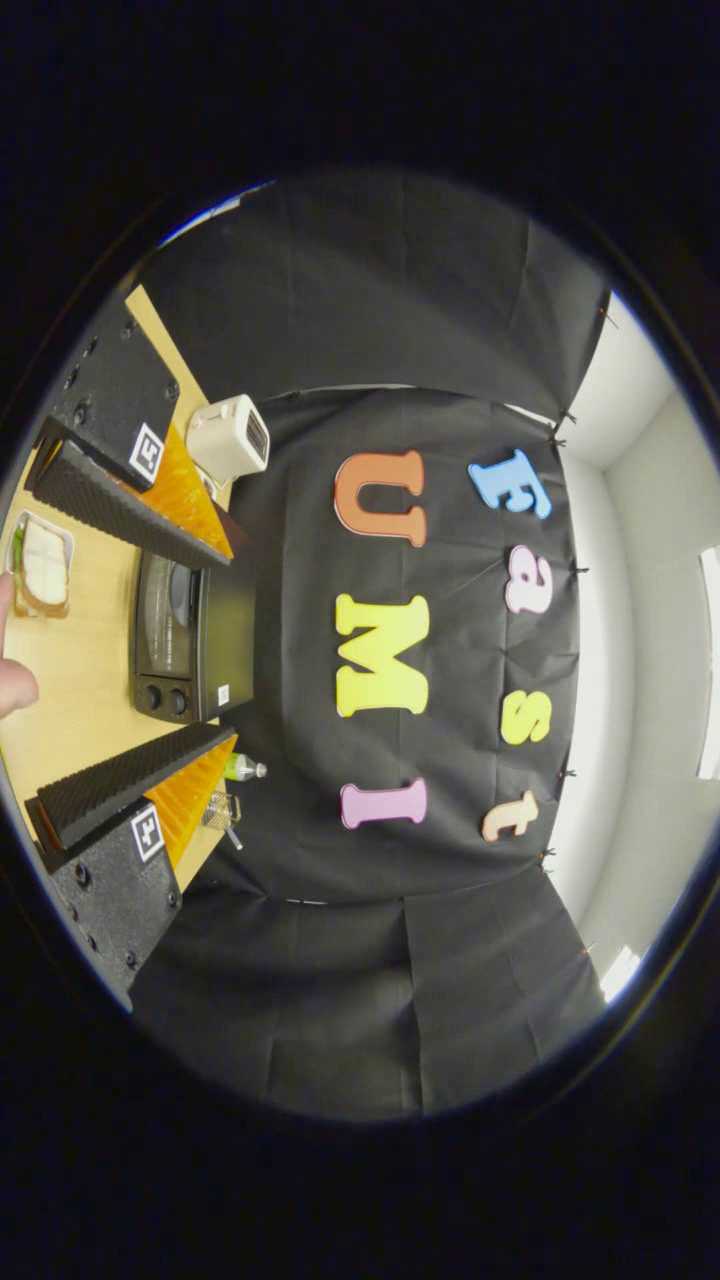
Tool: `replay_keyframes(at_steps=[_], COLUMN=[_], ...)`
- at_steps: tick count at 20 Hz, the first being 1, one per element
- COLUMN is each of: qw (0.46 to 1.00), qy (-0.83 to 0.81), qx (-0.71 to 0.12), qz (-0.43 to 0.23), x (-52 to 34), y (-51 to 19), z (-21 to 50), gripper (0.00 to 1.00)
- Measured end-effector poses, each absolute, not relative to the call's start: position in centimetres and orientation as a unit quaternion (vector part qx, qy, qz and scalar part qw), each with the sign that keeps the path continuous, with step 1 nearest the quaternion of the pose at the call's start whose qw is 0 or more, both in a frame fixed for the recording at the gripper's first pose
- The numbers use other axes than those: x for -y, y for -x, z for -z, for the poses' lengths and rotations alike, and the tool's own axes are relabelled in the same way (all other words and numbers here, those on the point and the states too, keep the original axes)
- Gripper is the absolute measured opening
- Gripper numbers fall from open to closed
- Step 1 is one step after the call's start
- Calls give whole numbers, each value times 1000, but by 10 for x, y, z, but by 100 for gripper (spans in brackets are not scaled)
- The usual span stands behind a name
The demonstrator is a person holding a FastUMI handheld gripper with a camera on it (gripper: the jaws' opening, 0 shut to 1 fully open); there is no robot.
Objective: Open the toaster oven, put the food inside, and close the toaster oven door.
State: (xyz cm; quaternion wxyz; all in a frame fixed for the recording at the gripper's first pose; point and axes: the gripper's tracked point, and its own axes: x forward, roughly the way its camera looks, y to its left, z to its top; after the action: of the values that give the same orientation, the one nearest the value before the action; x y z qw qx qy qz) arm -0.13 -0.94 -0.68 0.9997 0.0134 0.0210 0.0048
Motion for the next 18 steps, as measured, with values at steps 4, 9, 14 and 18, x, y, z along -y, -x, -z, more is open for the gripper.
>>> replay_keyframes(at_steps=[4,9,14,18], qw=[999,999,996,993], qy=[-20,-24,-43,-48], qx=[-29,-44,-67,-103], qz=[0,-15,-30,-32], x=[14,2,-20,-37], y=[-2,-12,-38,-81], z=[11,24,41,56], gripper=[100,100,100,100])
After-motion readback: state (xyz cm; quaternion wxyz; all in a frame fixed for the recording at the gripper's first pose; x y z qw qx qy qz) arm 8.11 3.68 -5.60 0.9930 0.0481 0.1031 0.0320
